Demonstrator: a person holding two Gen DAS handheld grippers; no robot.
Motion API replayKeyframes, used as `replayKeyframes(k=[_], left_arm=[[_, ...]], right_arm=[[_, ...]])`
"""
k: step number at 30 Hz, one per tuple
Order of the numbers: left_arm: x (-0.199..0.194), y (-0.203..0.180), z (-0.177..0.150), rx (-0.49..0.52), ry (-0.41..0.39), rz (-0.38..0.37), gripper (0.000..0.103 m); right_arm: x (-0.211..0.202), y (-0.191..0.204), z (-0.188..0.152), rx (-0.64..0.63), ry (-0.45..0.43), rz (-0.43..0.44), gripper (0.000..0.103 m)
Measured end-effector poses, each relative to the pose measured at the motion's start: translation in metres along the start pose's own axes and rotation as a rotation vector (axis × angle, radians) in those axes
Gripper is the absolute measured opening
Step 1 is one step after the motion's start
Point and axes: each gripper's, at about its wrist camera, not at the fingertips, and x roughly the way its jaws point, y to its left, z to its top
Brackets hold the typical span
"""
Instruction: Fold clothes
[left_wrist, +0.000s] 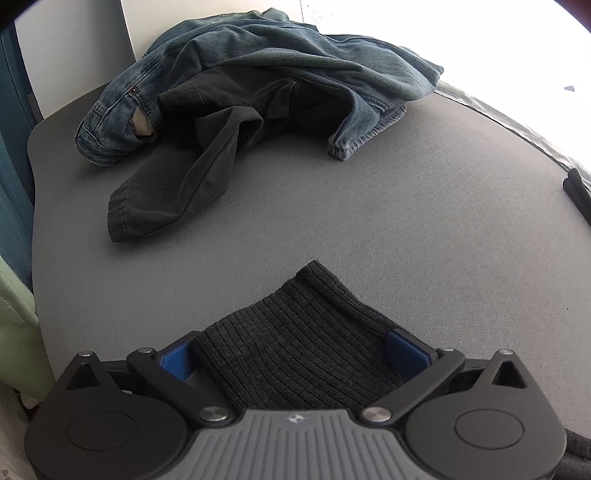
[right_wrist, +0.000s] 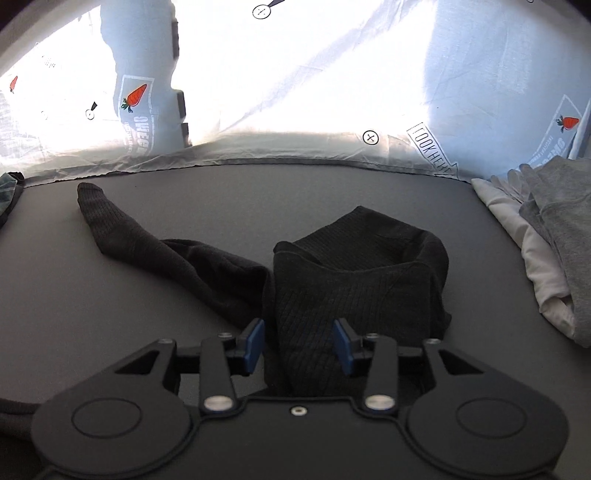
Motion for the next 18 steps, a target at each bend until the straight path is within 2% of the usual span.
replayKeyframes(k=[1,2,4,9,10,13,15,16,17,18], left_arm=[[0.0,0.0,0.0,0.0,-0.002,0.0,0.103],[0.0,0.0,-0.001,0.001,-0.003,0.0,0.103],[0.0,0.0,-0.001,0.006,-0.004,-0.001,0.103],[0.0,0.0,0.0,0.02,-0.003,-0.004,0.103],[0.0,0.0,0.001,0.021,-0.001,-0.006,0.103],[0.0,-0.001,0.001,0.024,-0.001,-0.004,0.103],[-0.001,-0.002,0.0,0.024,-0.004,-0.001,0.103],[-0.001,-0.002,0.0,0.025,-0.006,-0.001,0.103],[-0.001,-0.002,0.0,0.025,-0.007,-0.001,0.103],[-0.001,-0.002,0.0,0.025,-0.008,-0.001,0.103]], right_arm=[[-0.007,-0.009,0.0,0.028,-0.021,-0.021,0.058],[-0.012,-0.019,0.0,0.058,-0.04,-0.048,0.076],[-0.013,-0.039,-0.002,0.113,-0.052,-0.097,0.096],[0.013,-0.067,-0.011,0.204,0.033,-0.125,0.096],[0.017,-0.07,-0.013,0.228,0.039,-0.12,0.096],[0.025,-0.07,-0.017,0.267,0.074,-0.081,0.085],[0.025,-0.065,-0.018,0.244,0.065,-0.064,0.066],[0.024,-0.062,-0.017,0.224,0.062,-0.058,0.048],[0.024,-0.059,-0.016,0.205,0.063,-0.054,0.039],[0.024,-0.057,-0.014,0.189,0.064,-0.05,0.037]])
